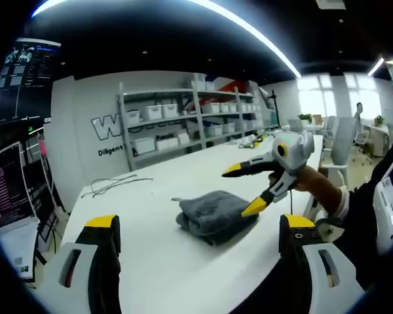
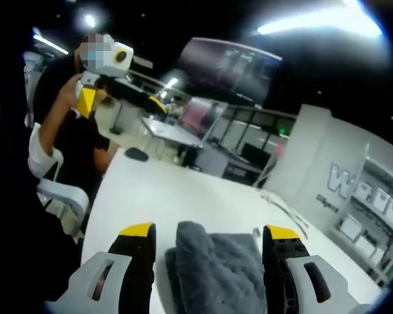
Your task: Open the folded towel by lifting each exposed corner and separating the folded layers until the towel lies flat within the target outline without major curled edges
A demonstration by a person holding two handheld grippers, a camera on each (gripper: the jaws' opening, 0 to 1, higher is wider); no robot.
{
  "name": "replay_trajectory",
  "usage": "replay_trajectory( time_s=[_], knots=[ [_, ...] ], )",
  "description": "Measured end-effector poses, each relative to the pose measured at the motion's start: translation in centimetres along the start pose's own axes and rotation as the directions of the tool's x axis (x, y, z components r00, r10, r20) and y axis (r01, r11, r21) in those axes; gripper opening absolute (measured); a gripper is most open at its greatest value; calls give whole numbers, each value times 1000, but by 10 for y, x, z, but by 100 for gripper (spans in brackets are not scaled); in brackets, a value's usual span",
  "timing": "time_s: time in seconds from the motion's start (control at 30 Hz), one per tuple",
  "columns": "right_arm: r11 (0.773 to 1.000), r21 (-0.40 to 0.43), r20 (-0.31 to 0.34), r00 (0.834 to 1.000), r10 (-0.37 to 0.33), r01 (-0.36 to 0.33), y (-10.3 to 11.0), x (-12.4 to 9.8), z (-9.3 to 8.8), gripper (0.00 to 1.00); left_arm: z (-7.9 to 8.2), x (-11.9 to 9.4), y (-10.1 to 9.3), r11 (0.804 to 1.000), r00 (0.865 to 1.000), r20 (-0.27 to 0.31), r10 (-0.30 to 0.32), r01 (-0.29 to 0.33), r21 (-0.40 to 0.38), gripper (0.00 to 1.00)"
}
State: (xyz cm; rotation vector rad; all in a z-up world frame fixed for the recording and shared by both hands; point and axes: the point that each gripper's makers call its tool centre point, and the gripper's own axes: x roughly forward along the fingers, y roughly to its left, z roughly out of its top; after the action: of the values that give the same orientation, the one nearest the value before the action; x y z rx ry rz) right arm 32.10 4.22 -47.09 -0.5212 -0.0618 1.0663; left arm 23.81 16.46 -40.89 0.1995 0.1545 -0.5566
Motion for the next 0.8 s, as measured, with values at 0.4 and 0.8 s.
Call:
replay_trajectory(
  time_s=[0.4,0.8],
  knots=[
    [999,-41,-35,999,5,-7,2,16,-8,61,0,-2,3,999,1000,8,2,-2,-33,100],
    [998,-55,-66,998,3,-7,-2,26,-19,59,4,-3,-1,999,999,30,-26,27,-38,99]
  ],
)
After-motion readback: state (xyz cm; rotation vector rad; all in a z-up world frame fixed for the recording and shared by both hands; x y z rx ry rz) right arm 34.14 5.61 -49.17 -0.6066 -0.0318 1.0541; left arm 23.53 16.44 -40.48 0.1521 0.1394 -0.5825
